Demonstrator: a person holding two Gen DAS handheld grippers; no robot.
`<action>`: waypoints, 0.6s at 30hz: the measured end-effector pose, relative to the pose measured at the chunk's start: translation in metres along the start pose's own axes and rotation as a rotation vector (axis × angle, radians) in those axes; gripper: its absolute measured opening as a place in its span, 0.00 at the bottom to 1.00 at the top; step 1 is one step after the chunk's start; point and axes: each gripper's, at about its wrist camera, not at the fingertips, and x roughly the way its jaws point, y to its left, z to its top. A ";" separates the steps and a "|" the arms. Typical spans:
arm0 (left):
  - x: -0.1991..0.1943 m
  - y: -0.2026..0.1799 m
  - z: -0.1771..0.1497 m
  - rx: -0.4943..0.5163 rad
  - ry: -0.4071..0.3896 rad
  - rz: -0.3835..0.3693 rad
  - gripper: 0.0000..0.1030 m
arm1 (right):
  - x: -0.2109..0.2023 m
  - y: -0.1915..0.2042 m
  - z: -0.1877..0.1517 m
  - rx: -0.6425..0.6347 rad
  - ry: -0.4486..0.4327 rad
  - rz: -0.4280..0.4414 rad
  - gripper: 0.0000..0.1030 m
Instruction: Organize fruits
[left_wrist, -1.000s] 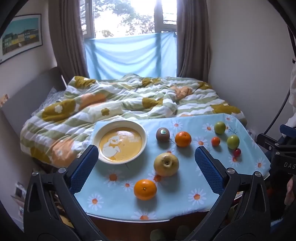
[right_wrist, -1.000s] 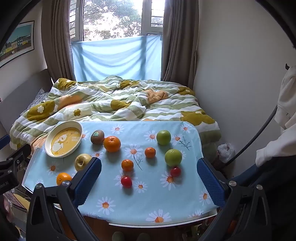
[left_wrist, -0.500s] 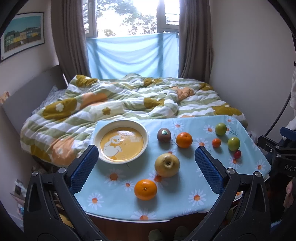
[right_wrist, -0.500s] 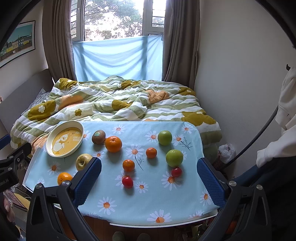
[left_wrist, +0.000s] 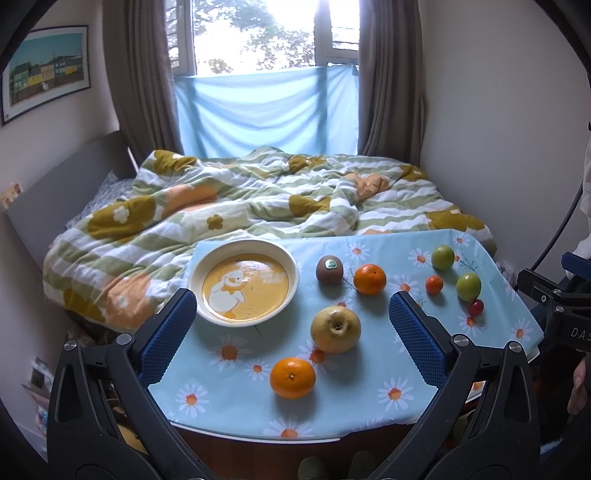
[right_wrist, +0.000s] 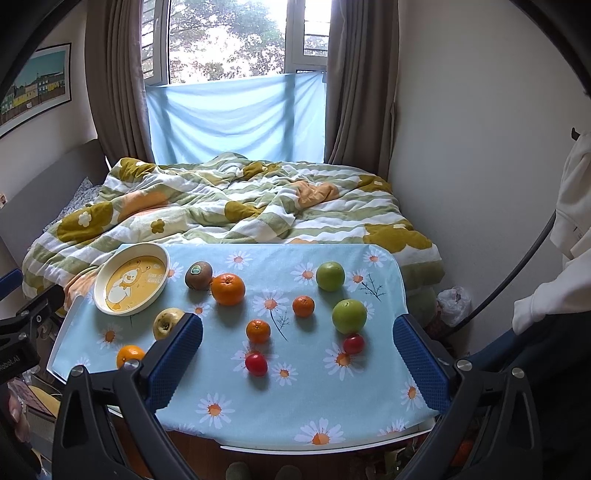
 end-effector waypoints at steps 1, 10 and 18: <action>0.000 0.000 0.000 0.000 0.001 0.000 1.00 | 0.000 -0.001 -0.001 0.000 0.000 0.001 1.00; 0.000 -0.001 0.000 0.002 -0.001 0.004 1.00 | -0.002 0.005 0.002 0.002 0.002 0.007 1.00; 0.000 -0.001 0.000 0.002 -0.001 0.004 1.00 | -0.003 0.009 0.005 0.004 0.002 0.009 1.00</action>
